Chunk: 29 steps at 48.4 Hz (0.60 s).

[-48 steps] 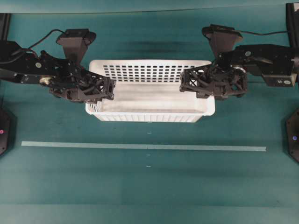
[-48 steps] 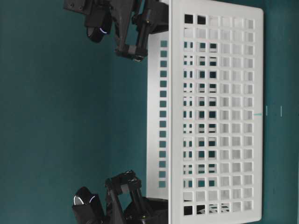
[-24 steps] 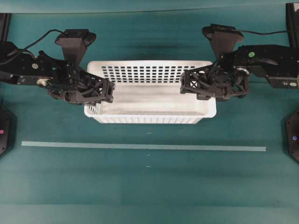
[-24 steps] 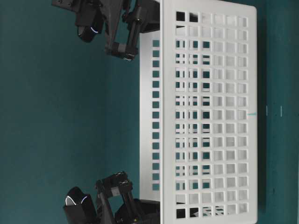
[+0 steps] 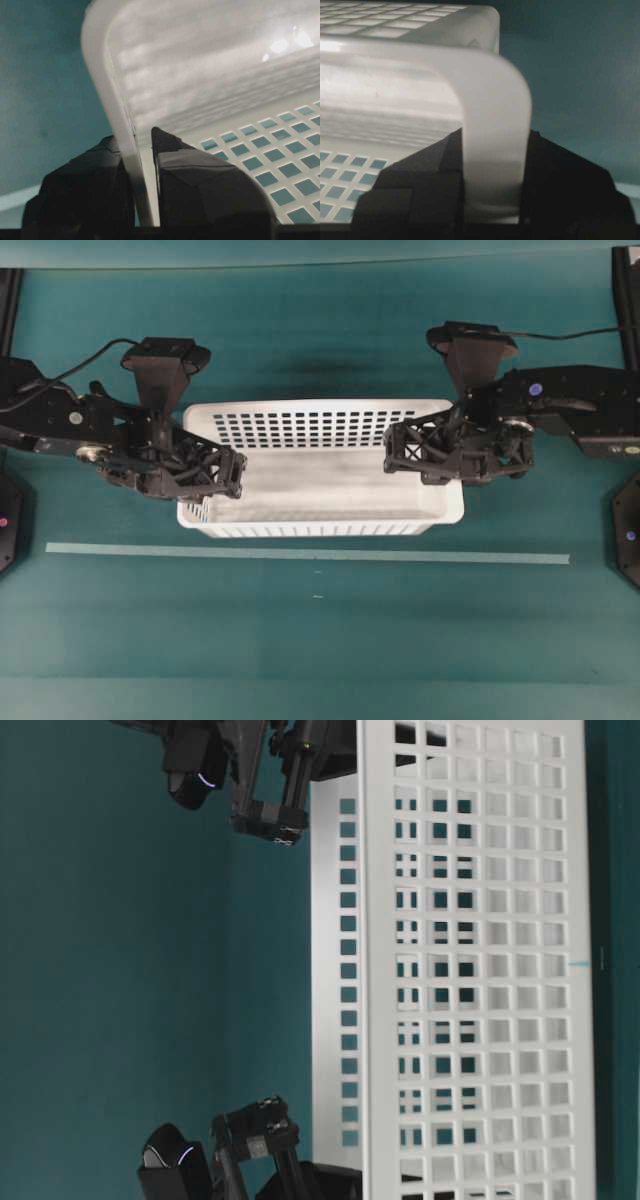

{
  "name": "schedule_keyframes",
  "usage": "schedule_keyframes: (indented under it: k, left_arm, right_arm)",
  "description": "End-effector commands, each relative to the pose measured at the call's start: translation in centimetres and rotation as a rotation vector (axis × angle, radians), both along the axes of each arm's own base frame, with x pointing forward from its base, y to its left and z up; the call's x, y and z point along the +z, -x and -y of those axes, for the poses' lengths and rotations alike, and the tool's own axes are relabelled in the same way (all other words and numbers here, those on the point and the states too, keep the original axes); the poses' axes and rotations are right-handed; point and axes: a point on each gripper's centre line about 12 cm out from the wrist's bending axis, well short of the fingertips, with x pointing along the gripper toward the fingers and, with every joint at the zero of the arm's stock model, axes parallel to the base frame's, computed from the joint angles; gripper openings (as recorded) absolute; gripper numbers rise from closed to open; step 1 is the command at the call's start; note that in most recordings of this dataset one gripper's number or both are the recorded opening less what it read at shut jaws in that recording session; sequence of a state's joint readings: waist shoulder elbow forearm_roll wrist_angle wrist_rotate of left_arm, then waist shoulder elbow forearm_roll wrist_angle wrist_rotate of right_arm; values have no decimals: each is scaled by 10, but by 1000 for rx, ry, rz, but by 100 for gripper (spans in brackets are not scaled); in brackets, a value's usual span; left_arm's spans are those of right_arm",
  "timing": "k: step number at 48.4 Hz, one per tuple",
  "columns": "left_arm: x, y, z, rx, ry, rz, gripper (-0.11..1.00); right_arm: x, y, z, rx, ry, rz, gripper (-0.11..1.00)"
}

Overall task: Lift the white basket with both hands.
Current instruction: 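Close both grippers on the basket's end rims, then lift the basket with both grippers and pull it toward the front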

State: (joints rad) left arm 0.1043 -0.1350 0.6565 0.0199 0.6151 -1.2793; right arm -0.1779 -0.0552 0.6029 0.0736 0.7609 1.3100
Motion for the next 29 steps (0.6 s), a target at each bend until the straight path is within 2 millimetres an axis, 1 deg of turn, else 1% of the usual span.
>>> schedule_keyframes:
  k: [1, 15, 18, 23, 29]
  left_arm:
    - [15, -4, 9, -34, -9, 52, 4]
    - [13, 0, 22, -30, 10, 52, 4]
    - [12, 0, 26, -34, 14, 49, 4]
    - [17, -6, 33, -41, 20, 77, 4]
    - [13, -4, 36, -46, 24, 62, 4]
  right_arm:
    - [5, -6, -12, 29, 2, 27, 15]
    - [0, -1, -39, 19, -23, 11, 15]
    - [-1, 0, -43, 15, -23, 7, 15]
    - [-2, 1, -47, 11, -25, 2, 15]
    - [-2, 1, -52, 14, -28, 6, 15]
